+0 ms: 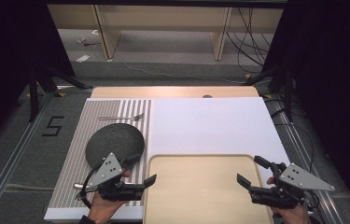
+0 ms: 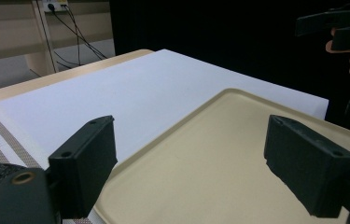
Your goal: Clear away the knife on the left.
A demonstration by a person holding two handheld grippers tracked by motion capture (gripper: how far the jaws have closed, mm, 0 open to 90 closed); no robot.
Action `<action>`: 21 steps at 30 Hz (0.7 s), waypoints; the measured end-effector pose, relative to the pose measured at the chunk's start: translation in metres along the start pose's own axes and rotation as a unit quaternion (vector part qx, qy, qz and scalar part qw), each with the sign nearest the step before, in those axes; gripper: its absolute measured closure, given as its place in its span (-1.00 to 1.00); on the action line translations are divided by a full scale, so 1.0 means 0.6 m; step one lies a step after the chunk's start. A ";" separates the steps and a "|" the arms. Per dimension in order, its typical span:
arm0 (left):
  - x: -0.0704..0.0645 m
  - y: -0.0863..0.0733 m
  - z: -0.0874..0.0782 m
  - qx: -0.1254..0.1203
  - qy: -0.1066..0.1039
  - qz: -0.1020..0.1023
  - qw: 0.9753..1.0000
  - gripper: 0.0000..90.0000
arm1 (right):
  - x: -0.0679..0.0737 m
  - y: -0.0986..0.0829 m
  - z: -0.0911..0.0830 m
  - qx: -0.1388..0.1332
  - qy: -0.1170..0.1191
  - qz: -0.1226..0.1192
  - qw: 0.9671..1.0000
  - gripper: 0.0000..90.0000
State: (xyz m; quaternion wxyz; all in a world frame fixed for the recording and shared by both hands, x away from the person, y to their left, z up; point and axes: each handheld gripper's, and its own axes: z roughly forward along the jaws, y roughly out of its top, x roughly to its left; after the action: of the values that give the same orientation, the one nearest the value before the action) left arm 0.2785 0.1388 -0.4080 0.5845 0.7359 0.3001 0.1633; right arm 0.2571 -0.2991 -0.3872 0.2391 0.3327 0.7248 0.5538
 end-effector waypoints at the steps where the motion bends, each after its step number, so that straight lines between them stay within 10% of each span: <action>1: 0.000 0.000 0.000 0.000 0.000 0.000 1.000 -0.63 | 0.000 0.000 0.000 0.000 0.000 0.000 1.000 -0.62; 21: 0.007 0.007 -0.003 0.022 -0.003 0.013 1.000 -0.63 | 0.001 0.000 0.000 0.001 0.003 -0.001 1.000 -0.62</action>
State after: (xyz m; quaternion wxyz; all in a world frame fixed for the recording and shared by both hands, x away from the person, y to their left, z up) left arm 0.2817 0.1425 -0.4036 0.5667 0.7531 0.2921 0.1623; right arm 0.2571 -0.2987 -0.3873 0.2375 0.3306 0.7263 0.5538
